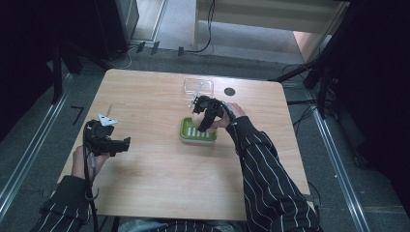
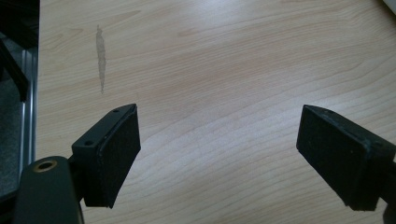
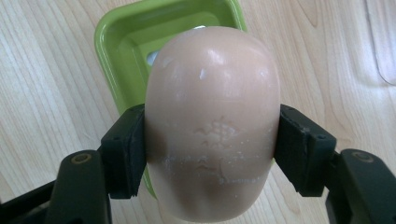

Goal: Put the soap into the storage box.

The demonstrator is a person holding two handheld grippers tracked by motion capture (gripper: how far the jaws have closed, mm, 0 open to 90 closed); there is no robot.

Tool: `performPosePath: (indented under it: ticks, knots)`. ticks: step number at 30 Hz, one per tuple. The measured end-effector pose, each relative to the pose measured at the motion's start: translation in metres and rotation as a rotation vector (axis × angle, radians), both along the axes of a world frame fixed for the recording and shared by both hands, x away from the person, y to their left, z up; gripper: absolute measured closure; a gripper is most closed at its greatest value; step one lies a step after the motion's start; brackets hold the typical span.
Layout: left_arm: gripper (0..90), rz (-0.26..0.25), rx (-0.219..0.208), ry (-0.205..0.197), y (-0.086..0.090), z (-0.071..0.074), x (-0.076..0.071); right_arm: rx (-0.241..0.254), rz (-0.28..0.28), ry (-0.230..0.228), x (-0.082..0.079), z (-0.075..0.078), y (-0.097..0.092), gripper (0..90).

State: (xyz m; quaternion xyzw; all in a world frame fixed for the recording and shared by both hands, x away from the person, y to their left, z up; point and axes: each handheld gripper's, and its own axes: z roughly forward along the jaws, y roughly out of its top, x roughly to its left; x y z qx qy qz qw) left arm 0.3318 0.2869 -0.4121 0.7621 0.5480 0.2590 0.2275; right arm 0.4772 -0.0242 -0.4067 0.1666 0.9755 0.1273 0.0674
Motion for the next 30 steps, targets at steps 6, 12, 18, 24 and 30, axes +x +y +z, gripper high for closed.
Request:
performPosePath:
  ticks: [6, 12, 18, 24, 30]
  knots:
    - [14.4, -0.001, 0.0, 0.002, 0.0, 0.0, 0.0, 0.004, 0.017, 0.008, 0.0, -0.005, 0.004, 33.5]
    - [14.4, -0.001, 0.001, 0.003, 0.0, 0.0, 0.0, 0.016, 0.034, 0.008, 0.001, -0.01, 0.005, 33.4]
    - [14.4, 0.002, -0.001, 0.002, 0.001, 0.0, 0.0, 0.015, 0.041, 0.016, 0.001, -0.015, 0.006, 33.4]
    - [14.4, -0.001, 0.001, 0.004, 0.0, 0.0, 0.0, 0.012, 0.047, 0.012, 0.002, -0.019, 0.006, 33.4]
    - [14.4, -0.001, 0.002, 0.004, 0.0, 0.0, 0.0, 0.018, 0.053, 0.005, 0.002, -0.022, 0.007, 33.4]
